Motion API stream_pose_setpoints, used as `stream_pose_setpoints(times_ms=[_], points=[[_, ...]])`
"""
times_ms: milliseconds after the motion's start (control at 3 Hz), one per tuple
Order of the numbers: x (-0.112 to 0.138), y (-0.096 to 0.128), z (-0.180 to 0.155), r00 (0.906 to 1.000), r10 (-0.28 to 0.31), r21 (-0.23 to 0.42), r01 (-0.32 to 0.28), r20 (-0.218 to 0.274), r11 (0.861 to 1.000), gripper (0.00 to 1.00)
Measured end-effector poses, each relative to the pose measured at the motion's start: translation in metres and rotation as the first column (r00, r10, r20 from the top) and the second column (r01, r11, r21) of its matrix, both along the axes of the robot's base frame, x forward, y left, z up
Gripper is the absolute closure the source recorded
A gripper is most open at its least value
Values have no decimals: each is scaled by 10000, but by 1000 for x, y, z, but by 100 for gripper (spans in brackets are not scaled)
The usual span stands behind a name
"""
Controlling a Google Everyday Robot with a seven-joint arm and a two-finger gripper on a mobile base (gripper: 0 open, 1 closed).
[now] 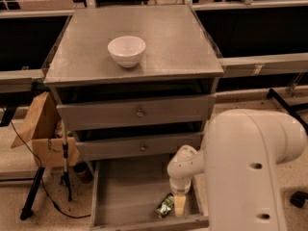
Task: Pick green can from bottom drawer and place on counter
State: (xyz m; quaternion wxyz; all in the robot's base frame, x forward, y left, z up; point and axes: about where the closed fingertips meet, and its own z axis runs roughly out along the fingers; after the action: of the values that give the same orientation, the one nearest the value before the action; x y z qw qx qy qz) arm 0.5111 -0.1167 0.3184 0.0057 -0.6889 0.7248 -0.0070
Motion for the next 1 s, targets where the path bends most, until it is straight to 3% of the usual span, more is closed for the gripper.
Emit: stream_pose_setpoints(times_ms=[333,667,1000], points=[[15,4,-25,9942,1025,-122,-1029,-323,9946,0],[8,12,-60,9680,2431,-48,-2438,-624,9698,0],[0,17,-89,9346,3492,50,-3497,-671,9368,0]])
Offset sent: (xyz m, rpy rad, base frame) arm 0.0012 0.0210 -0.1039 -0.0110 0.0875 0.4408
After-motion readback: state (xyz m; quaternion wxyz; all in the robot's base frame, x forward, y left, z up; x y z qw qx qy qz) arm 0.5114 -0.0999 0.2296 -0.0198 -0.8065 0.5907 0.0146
